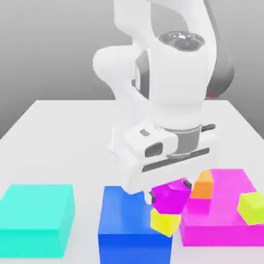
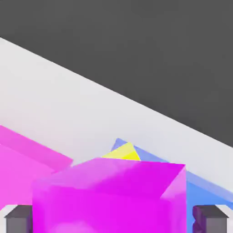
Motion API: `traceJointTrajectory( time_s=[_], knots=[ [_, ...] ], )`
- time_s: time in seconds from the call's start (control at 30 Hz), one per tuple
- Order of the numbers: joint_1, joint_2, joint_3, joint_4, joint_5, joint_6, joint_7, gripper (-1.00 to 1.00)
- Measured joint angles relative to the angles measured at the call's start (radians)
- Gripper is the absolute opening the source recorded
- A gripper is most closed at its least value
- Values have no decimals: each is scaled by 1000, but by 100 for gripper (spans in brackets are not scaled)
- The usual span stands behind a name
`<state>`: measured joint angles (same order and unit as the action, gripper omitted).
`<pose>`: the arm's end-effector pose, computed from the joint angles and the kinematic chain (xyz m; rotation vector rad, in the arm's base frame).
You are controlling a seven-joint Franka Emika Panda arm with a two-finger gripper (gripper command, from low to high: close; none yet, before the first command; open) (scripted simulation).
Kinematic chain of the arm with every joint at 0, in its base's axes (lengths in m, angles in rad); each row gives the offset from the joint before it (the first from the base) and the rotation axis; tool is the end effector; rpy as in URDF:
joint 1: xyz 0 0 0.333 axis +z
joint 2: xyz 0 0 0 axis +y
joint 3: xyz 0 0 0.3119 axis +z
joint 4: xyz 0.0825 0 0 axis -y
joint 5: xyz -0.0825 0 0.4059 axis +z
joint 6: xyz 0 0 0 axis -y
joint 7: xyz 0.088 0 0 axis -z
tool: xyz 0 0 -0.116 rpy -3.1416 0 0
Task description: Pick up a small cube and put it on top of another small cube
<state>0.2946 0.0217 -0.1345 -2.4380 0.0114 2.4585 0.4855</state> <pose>0.4907 0.0791 0.2639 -3.0941 0.5219 0.0036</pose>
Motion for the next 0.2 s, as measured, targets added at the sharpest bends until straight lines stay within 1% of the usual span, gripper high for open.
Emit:
traceJointTrajectory(
  time_s=[0.07, 0.1, 0.2],
  knots=[
    [-1, 13, -3, -6, 0, 19, 0, 100],
    [-6, 4, -5, -3, -4, 7, 3, 100],
    [-14, -71, -2, 26, -20, -96, 15, 100]
  ],
)
